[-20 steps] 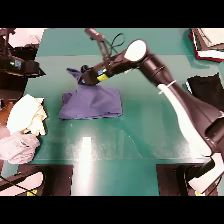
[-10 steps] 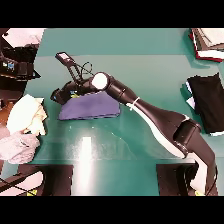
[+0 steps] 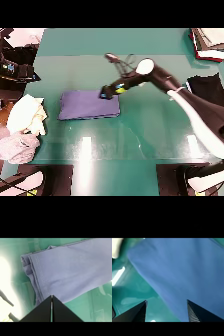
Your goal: Fold the shirts.
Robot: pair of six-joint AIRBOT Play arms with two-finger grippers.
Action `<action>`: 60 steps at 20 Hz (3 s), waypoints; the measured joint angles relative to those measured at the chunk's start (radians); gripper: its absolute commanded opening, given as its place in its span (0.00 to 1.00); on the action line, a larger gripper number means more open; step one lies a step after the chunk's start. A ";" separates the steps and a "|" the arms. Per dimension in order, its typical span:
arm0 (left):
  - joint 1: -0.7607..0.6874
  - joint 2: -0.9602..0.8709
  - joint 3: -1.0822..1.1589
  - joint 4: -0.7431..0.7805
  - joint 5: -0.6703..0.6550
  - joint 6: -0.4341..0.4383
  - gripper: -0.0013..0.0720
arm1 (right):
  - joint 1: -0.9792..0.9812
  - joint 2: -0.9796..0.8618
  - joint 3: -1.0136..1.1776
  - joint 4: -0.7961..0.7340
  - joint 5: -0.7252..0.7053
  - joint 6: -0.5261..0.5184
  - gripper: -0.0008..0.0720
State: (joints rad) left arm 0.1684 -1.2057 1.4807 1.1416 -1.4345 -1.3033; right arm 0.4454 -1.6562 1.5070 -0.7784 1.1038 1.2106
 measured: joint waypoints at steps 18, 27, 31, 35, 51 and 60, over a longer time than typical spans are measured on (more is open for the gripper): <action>0.000 0.000 -0.025 -0.001 -0.010 0.003 0.05 | -0.021 -0.271 -0.040 0.338 -0.088 0.006 0.16; 0.000 0.001 -0.027 -0.002 -0.034 0.003 0.05 | -0.046 -0.182 -0.014 0.356 -0.124 -0.070 0.03; -0.007 0.001 -0.027 -0.029 -0.036 0.002 0.05 | -0.244 -0.008 -0.132 0.313 -0.132 -0.075 0.03; -0.077 0.001 -0.027 -0.052 0.003 -0.001 0.05 | -0.516 0.169 -0.220 0.229 -0.137 -0.076 0.03; -0.311 0.001 -0.027 -0.079 0.137 -0.056 0.05 | -1.069 0.162 0.113 0.176 -0.143 -0.093 0.03; -0.314 0.001 -0.027 -0.081 0.116 -0.060 0.05 | -1.144 0.158 0.367 0.173 -0.008 -0.079 0.03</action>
State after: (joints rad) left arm -0.1452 -1.2049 1.4532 1.0607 -1.3182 -1.3628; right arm -0.6983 -1.4979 1.8744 -0.6056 1.0962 1.1316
